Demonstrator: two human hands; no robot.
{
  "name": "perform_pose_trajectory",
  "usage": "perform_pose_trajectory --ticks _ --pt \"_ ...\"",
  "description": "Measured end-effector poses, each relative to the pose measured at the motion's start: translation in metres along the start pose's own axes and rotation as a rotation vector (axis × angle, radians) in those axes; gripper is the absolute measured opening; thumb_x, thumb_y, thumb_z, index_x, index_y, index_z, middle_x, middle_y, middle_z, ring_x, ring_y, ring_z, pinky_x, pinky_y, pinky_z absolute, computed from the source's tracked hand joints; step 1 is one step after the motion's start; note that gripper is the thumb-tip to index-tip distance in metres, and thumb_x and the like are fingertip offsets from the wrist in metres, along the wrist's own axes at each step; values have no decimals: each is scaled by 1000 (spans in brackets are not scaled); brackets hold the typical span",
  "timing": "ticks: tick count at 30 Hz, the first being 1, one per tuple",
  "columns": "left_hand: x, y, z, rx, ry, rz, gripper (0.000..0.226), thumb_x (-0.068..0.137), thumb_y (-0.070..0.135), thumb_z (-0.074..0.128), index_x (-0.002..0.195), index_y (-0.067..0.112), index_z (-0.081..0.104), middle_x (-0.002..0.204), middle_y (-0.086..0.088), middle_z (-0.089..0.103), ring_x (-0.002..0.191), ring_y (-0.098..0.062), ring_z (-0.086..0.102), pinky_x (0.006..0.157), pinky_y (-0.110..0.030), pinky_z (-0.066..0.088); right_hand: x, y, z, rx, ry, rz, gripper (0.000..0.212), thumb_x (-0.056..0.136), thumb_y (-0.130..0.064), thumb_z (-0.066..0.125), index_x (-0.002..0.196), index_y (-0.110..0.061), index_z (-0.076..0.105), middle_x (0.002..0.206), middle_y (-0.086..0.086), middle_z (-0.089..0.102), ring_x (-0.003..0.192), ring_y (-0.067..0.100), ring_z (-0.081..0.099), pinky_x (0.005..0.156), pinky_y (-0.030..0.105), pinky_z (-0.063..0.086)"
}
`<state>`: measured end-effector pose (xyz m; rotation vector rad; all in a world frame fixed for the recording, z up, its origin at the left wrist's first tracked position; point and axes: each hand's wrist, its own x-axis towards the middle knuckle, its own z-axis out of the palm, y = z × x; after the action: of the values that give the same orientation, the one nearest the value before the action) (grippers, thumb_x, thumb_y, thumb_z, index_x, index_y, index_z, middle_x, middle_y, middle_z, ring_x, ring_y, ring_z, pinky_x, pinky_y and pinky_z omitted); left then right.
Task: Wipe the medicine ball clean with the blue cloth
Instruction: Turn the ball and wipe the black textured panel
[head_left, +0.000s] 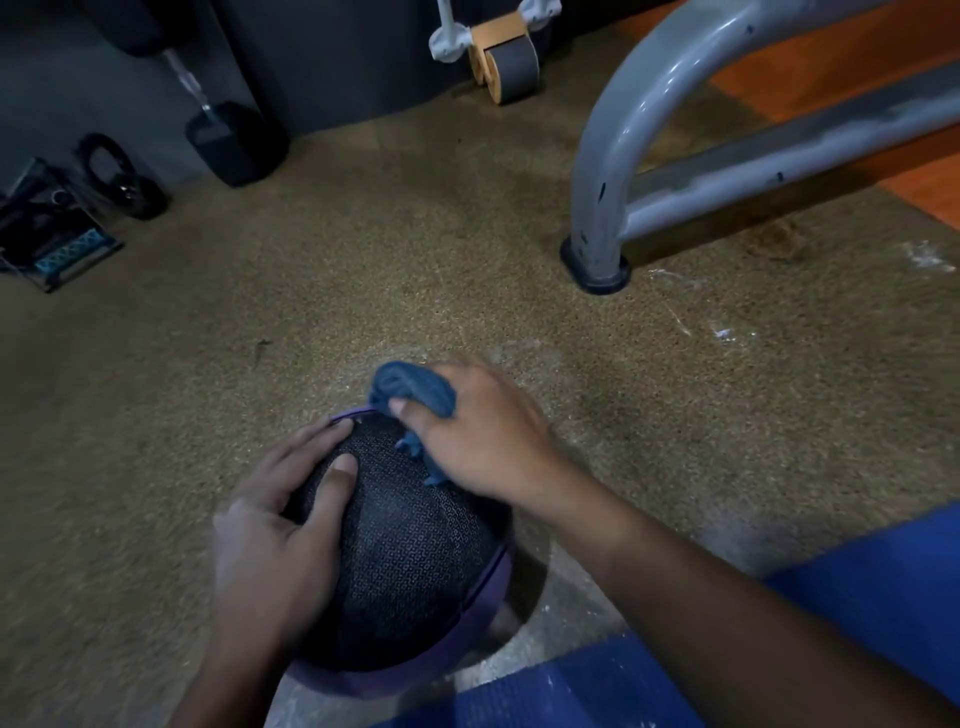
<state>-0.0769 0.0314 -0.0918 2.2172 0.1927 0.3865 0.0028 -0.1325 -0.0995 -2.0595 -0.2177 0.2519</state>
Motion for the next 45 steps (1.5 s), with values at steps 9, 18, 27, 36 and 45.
perform_pose_trajectory --ticks 9,18,27,36,45 --pt "1 9 7 54 19 -38 32 81 42 59 107 35 74 119 21 66 118 11 52 104 -8 31 -29 51 -14 162 25 149 26 94 -43 59 89 -20 70 84 5 69 76 23 65 67 28 46" --pt "6 12 4 52 42 -119 19 83 42 73 102 43 71 117 23 66 117 12 52 103 -9 30 8 36 -10 179 2 164 25 90 -47 63 91 -23 72 82 -4 71 77 18 67 76 31 55" --pt "53 12 0 97 -49 -343 18 86 50 65 102 45 73 116 9 70 114 -14 59 103 -35 42 -56 60 22 458 233 176 7 87 -52 62 88 -45 65 100 -6 61 88 7 62 84 35 52" --pt "59 9 1 67 -7 -401 17 84 53 67 98 47 73 115 13 70 115 -14 59 107 -37 41 -14 84 28 548 147 469 18 96 -37 60 96 -23 72 94 6 74 85 21 70 85 42 57" --pt "61 8 1 74 1 -390 17 85 51 66 98 43 74 114 11 70 113 -13 59 103 -34 42 -50 47 12 428 250 102 8 86 -55 60 84 -50 66 94 -12 63 91 6 62 89 38 51"
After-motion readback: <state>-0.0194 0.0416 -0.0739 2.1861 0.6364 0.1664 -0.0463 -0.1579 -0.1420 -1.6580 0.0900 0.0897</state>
